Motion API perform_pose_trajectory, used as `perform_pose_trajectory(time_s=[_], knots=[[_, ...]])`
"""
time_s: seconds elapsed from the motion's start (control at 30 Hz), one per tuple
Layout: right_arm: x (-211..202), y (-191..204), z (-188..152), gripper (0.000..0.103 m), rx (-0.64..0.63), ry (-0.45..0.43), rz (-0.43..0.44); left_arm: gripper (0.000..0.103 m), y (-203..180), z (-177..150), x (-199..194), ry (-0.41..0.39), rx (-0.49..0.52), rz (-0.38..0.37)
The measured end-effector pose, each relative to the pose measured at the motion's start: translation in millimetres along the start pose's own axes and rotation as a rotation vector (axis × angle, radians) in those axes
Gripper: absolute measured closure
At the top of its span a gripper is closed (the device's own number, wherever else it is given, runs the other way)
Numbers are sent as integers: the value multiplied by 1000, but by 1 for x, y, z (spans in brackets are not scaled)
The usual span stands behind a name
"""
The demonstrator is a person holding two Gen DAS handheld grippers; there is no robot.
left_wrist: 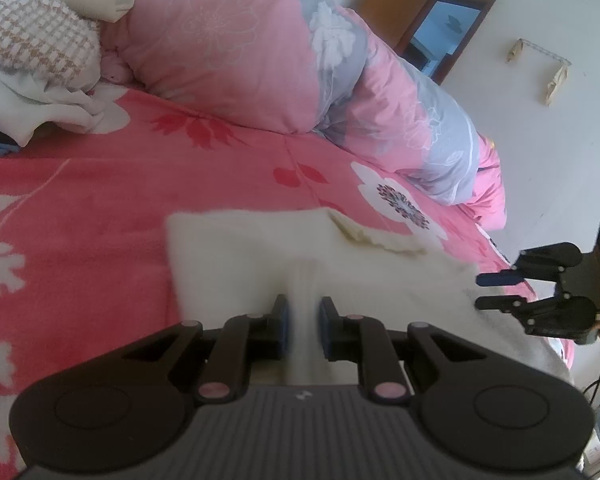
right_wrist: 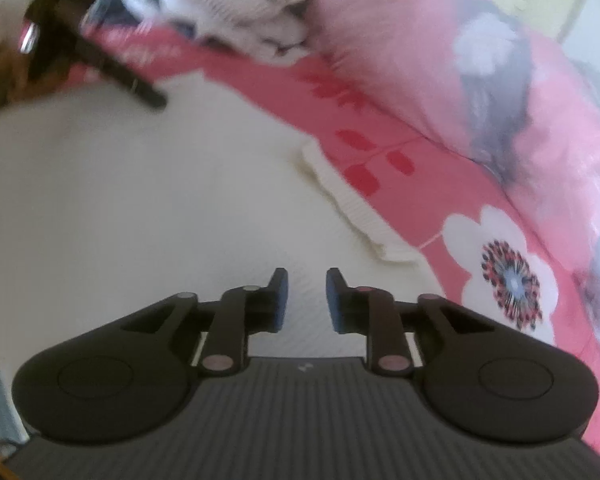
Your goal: Fold towel
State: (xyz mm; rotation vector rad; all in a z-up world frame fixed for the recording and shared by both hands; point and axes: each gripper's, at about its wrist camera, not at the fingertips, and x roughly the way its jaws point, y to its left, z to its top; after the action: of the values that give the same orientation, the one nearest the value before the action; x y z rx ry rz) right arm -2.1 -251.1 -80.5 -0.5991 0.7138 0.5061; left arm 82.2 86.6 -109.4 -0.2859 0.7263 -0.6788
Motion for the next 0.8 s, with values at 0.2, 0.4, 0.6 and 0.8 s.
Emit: perform_pose_trajectory(time_s=[0.2,0.4,0.6,0.8], knots=[[12,-25,-3,78,112,33,-164,86,0,0,0,1,3,1],[-33,-90,-43,76,626,-87,-159,86,0,0,0,1,-2,-1],[-46,-106,-100,74,955,-105,-5,85,0,-1,0,-11,-8,-1],[-30,-101,-119,74,1027,-69,62,85,-1,-2,1,-19,3,-1]])
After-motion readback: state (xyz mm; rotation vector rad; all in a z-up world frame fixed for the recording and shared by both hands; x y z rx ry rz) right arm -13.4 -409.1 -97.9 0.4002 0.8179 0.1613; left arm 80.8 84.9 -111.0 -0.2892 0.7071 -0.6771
